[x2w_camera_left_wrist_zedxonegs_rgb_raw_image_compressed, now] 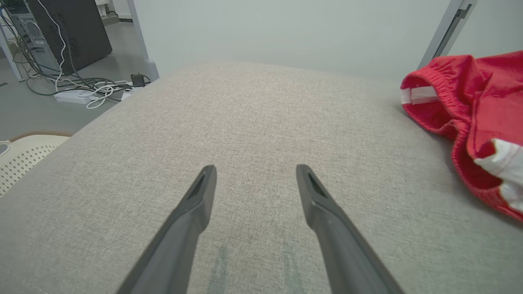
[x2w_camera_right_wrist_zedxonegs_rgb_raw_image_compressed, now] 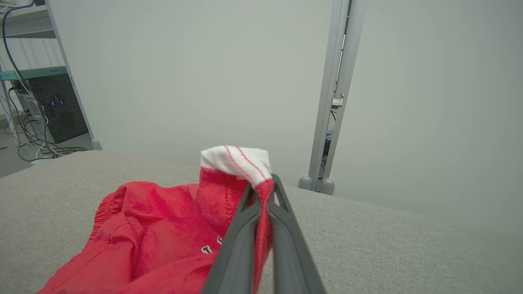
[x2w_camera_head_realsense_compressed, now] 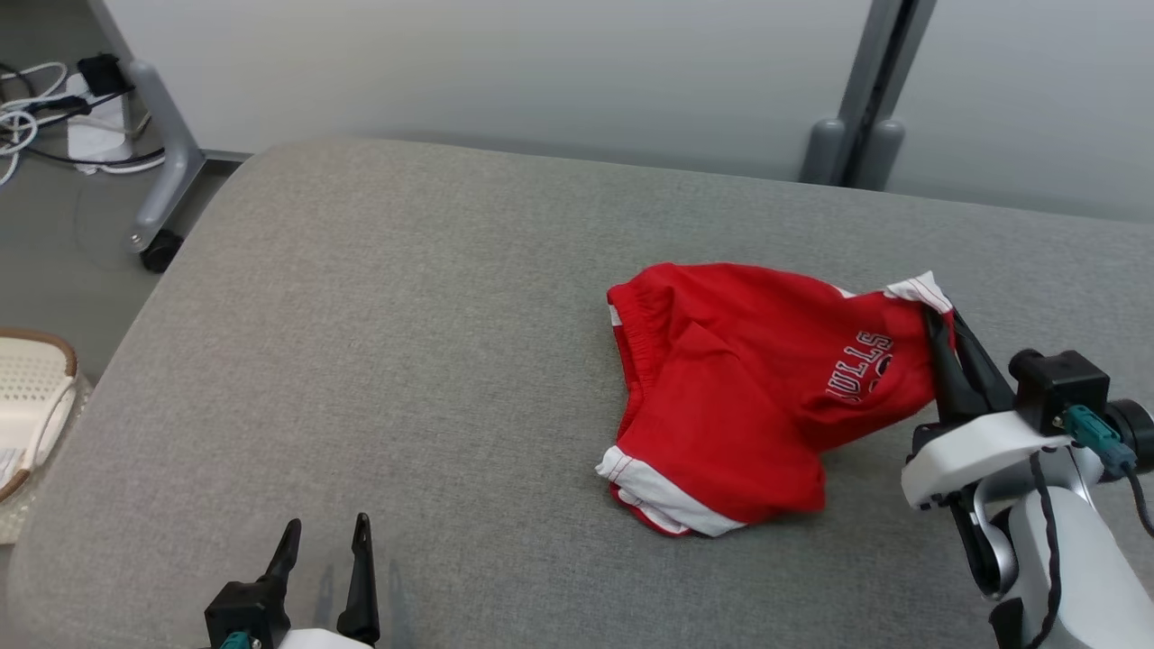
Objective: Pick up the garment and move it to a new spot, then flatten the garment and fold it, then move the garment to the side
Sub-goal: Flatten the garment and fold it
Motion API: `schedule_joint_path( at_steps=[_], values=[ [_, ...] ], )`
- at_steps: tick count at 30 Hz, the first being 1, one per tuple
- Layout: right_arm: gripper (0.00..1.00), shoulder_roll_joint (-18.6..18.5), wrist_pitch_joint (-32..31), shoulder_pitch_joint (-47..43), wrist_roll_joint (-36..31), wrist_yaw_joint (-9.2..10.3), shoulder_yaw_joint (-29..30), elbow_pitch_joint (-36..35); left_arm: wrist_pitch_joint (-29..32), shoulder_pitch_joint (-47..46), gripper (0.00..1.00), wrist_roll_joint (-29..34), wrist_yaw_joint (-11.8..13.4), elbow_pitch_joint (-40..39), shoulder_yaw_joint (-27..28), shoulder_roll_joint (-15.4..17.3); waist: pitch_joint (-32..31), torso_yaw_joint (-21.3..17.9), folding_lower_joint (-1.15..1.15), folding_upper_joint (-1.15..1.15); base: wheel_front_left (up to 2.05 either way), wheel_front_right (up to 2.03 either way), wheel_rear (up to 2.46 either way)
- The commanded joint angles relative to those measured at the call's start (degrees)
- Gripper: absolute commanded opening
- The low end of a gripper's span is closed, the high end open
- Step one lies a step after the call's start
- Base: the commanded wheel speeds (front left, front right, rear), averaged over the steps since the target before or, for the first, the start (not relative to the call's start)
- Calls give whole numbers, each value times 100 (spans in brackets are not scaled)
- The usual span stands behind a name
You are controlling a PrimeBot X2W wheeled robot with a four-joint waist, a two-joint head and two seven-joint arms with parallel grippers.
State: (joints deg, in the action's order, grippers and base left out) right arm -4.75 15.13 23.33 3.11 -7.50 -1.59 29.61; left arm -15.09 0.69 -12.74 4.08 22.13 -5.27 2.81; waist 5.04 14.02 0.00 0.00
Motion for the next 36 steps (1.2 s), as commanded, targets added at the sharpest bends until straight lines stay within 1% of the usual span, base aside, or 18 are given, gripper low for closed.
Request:
schedule_joint_path(
  at_steps=[1, 5, 6, 7, 8, 12, 15, 19, 22, 29, 36],
  values=[
    [0, -28, -1, -129, -28, 2, 95, -17, -7, 6, 100, 17, -19, 4, 11, 21, -129, -227, 0, 0, 0, 0, 0],
    [0, 11, -1, -387, -70, 2, 354, 211, -7, 16, 100, 26, -29, 43, 12, 22, -188, -411, 0, 0, 0, 0, 0],
    [6, 21, -1, -455, -130, 2, 447, 345, -7, 23, 100, 35, -38, 55, 9, 23, -198, -440, 0, 0, 0, 0, 0],
    [65, 27, -1, -465, -143, 2, 595, 428, -7, 25, 100, 46, -49, 67, 8, 23, -205, -460, 0, 0, 0, 0, 0],
    [100, 32, 1, -484, -225, 2, 714, 526, -7, 27, 100, 58, -53, 78, 6, 22, -217, -476, 0, 0, 0, 0, 0],
    [100, 85, 2, -619, -381, 1, 1163, 700, -7, 59, 100, 94, -91, 108, 45, 22, -252, -546, 0, 0, 0, 0, 0],
    [100, 108, 2, -709, -477, 2, 1378, 643, -7, 104, 100, 152, -103, 99, 104, 21, -286, -627, 0, 0, 0, 0, 0],
    [100, 158, 2, -827, -494, 2, 1367, 524, -7, 130, 100, 180, -95, 72, 143, 21, -348, -775, 0, 0, 0, 0, 0],
    [100, 166, 2, -937, -411, 2, 1256, 403, -7, 140, 100, 203, -118, 25, 172, 19, -413, -910, 0, 0, 0, 0, 0],
    [100, 169, 1, -1263, 15, 2, 577, 98, -7, 197, 100, 241, -79, -88, 177, 22, -479, -1235, 0, 0, 0, 0, 0],
    [100, 168, 1, -1555, 267, 2, 182, -59, -7, 273, 100, 271, -75, -153, 217, 23, -479, -1522, 0, 0, 0, 0, 0]
  ],
)
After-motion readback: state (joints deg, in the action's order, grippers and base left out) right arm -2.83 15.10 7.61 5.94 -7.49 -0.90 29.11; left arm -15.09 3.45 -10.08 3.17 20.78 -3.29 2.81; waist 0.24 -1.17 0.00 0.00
